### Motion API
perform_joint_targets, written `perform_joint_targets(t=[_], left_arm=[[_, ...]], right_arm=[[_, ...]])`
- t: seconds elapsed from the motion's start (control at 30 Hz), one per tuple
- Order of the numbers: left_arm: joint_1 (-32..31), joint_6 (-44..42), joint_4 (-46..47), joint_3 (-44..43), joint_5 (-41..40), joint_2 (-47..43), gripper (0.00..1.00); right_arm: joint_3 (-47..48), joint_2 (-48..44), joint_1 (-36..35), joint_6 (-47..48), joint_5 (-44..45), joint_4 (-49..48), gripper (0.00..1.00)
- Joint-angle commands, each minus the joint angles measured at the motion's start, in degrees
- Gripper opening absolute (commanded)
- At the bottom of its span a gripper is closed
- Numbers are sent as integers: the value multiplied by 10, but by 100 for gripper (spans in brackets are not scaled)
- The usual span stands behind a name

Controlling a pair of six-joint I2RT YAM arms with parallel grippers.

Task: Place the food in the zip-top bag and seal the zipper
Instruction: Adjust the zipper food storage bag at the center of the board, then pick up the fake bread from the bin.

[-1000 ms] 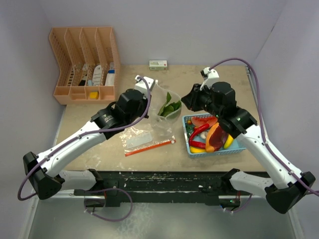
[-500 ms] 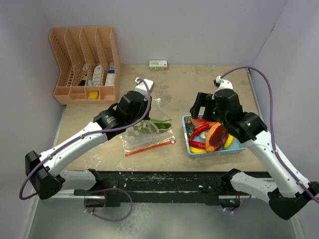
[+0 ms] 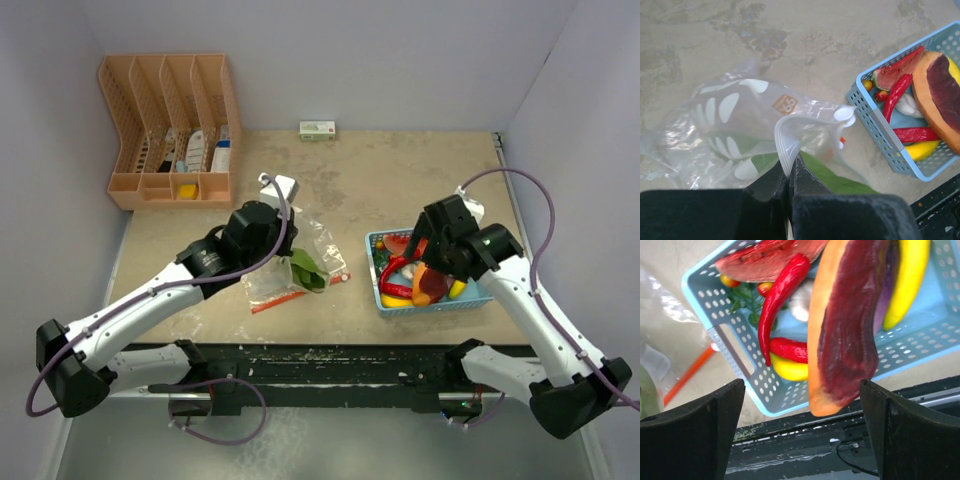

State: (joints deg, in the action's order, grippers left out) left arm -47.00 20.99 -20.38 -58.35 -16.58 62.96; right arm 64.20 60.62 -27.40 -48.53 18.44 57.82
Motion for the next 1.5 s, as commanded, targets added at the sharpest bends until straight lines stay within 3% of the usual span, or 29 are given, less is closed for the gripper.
perform_joint_targets(t=[0.0, 0.3, 0.8, 0.93, 1.1, 1.13, 1.3, 1.47], left_arm=[[0, 18, 48, 5, 23, 19, 0], [0, 0, 78, 3, 39, 35, 0], [0, 4, 66, 3, 42, 30, 0], [0, 6, 62, 5, 40, 34, 0], [0, 11, 57, 6, 42, 34, 0], [0, 13, 57, 6, 43, 35, 0], [0, 15, 48, 5, 40, 32, 0], [0, 13, 42, 5, 31, 24, 0]], right_arm=[[-9, 4, 39, -20, -3, 42, 97], [-90, 5, 83, -33, -42, 12, 97], [-139, 71, 116, -16, -57, -108, 90], [-169, 54, 116, -32, -56, -134, 71], [-189, 56, 116, -38, -45, -155, 70], [-193, 57, 116, -39, -46, -161, 66], [-193, 41, 117, -46, -39, -163, 28], [-157, 2, 116, -37, -12, -127, 5]])
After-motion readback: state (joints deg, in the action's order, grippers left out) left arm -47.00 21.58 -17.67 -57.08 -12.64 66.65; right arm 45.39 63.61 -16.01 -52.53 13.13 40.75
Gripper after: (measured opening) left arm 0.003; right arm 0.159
